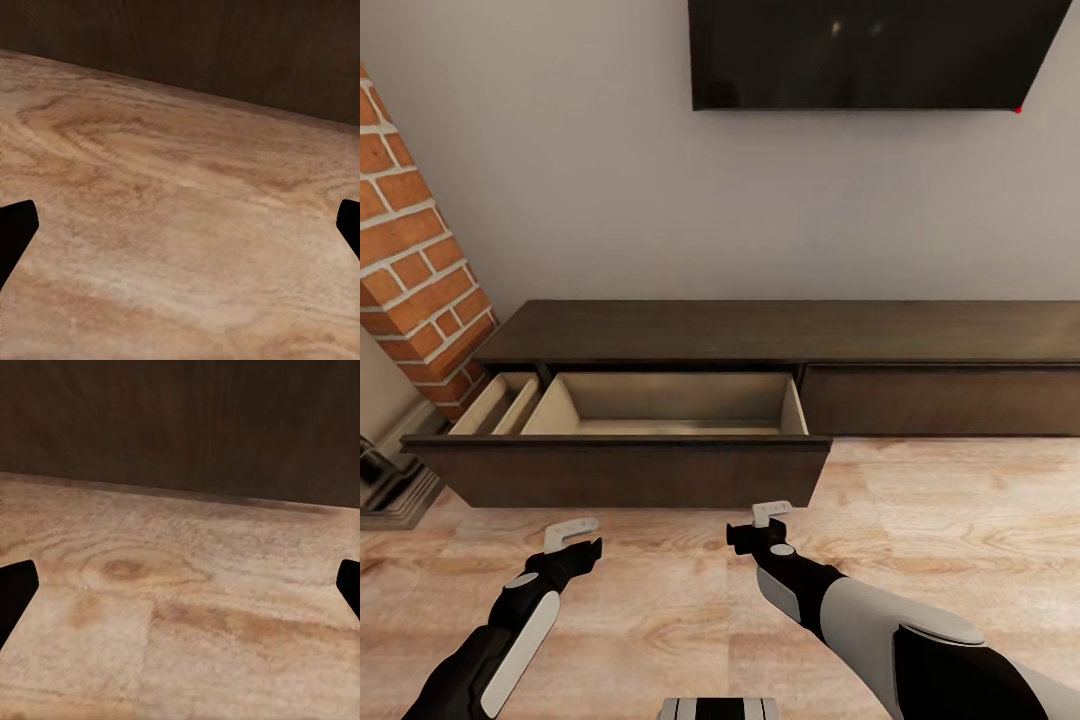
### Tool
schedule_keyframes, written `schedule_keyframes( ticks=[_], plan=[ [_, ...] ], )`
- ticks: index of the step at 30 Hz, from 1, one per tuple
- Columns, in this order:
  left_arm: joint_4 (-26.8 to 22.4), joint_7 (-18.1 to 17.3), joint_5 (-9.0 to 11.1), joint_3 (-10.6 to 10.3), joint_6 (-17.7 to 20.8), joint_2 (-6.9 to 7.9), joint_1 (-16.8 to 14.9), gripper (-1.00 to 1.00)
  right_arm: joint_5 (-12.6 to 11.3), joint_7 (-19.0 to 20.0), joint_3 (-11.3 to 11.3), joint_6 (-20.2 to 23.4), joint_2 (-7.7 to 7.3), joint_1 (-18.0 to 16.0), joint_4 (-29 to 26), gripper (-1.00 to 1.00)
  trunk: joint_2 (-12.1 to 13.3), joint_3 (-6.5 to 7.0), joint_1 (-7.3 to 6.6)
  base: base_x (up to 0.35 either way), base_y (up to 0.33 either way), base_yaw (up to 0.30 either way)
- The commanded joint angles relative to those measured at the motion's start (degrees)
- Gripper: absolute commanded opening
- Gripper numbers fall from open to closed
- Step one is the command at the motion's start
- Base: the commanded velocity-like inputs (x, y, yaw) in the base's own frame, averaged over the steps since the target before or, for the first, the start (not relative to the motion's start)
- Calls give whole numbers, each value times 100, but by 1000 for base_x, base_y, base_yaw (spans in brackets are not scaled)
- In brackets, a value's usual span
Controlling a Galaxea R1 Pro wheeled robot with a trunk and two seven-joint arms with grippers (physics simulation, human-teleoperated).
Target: Place each of the two pumpkins and all three candles from the living room inside a cabinet in the living room (use any cabinet), then make sure every cabinet is closed, and position the cauldron so it is next to a table in the living room.
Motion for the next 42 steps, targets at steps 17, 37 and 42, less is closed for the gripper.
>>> schedule_keyframes(
  ticks=[17,37,42],
  plan=[
    [-8,59,62,-18,9,11,-4,100,-36,-20,49,-13,0,-5,-15,100,-2,-5,-1,62,39,-71],
    [-3,59,68,-35,1,-25,-4,100,-38,31,49,-28,0,-5,-45,100,-2,-5,-1,31,19,-57],
    [39,55,54,-55,-13,-24,1,100,-14,83,49,-218,0,-5,-10,100,-2,-5,-1,0,0,-180]
  ],
)
